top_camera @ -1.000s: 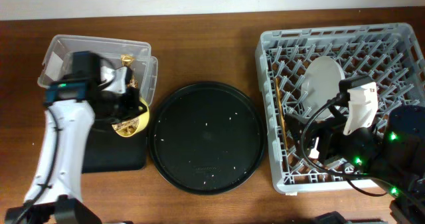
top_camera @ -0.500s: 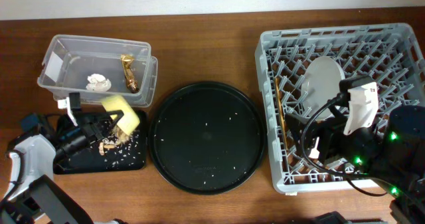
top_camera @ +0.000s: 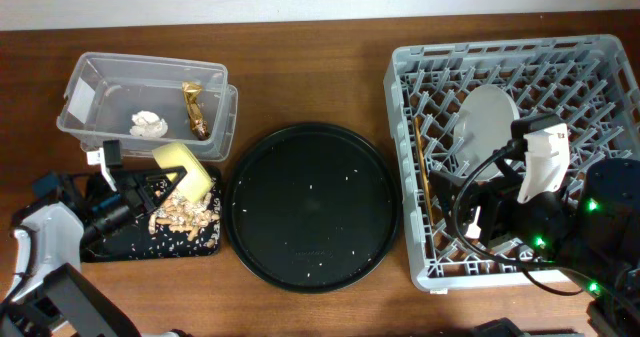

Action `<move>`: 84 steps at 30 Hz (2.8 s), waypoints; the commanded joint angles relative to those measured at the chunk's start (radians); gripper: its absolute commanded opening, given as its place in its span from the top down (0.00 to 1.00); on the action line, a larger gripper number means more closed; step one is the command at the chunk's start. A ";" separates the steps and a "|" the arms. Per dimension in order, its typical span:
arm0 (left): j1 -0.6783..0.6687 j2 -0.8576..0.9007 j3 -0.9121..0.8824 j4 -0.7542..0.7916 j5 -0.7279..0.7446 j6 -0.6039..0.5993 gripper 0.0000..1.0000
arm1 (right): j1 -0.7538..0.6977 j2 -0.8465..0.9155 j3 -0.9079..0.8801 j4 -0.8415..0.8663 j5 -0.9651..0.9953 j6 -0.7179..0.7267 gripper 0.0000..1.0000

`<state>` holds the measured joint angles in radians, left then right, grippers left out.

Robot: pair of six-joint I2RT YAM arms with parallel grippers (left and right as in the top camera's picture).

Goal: Sort waste into correct bins and load items into the dishwasher rack

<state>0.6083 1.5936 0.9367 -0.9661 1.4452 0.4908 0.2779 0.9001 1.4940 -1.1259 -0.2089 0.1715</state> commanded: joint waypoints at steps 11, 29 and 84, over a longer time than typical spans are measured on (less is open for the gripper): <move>-0.006 -0.004 -0.005 0.006 0.021 0.063 1.00 | 0.004 -0.001 0.003 0.003 -0.005 -0.006 0.02; -0.116 -0.026 -0.005 -0.109 0.043 0.153 1.00 | 0.004 -0.001 0.003 0.003 -0.005 -0.006 0.02; -1.312 0.584 0.351 1.834 -0.645 -1.610 1.00 | 0.004 -0.001 0.003 0.003 -0.005 -0.006 0.02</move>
<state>-0.6933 2.1517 1.2892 0.8890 0.8566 -1.0782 0.2779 0.9005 1.4933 -1.1263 -0.2089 0.1722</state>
